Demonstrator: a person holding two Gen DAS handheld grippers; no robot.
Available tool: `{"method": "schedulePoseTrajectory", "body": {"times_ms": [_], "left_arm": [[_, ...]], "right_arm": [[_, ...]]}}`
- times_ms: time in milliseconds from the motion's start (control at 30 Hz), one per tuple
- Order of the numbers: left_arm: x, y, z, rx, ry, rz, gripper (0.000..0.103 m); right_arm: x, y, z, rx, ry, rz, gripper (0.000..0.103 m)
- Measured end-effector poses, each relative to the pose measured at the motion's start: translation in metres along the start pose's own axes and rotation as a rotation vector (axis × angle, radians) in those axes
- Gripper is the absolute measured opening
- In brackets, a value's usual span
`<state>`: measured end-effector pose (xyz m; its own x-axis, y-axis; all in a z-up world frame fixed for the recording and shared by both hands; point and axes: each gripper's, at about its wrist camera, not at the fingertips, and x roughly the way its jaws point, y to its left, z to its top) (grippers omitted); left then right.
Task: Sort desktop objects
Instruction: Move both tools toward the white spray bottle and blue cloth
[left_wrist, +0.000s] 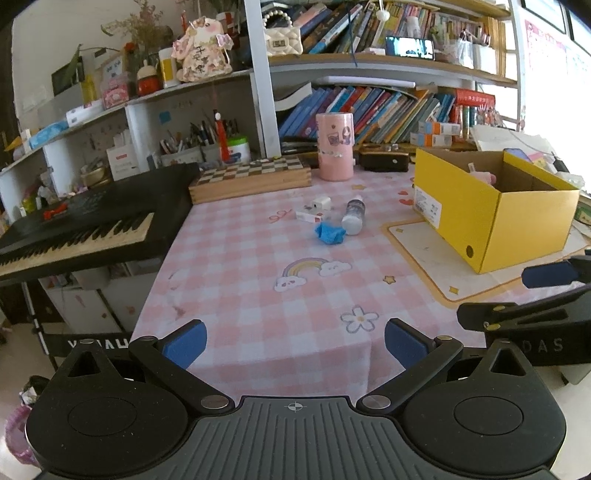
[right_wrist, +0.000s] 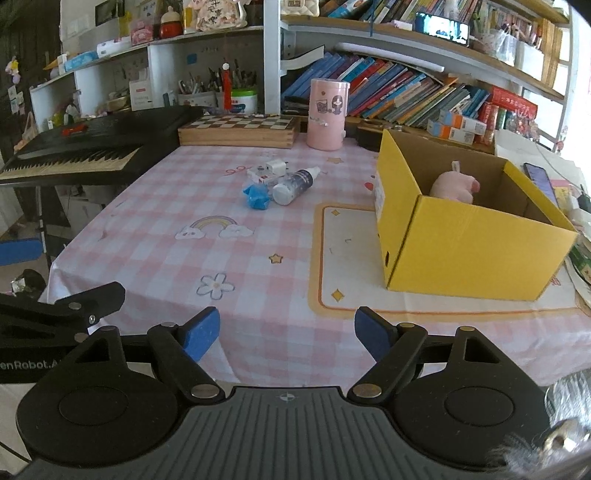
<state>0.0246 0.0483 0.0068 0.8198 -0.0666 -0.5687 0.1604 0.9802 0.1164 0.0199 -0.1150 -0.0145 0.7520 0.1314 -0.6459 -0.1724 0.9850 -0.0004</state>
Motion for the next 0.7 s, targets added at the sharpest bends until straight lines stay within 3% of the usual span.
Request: {"method": "schedulePoseTrajectory", "body": {"times_ms": [700], "left_arm": [[0.089, -0.001, 0.050, -0.093, 0.070, 0.081, 0.103]], "right_arm": [[0.100, -0.032, 0.088, -0.046, 0.017, 0.080, 0.079]]}}
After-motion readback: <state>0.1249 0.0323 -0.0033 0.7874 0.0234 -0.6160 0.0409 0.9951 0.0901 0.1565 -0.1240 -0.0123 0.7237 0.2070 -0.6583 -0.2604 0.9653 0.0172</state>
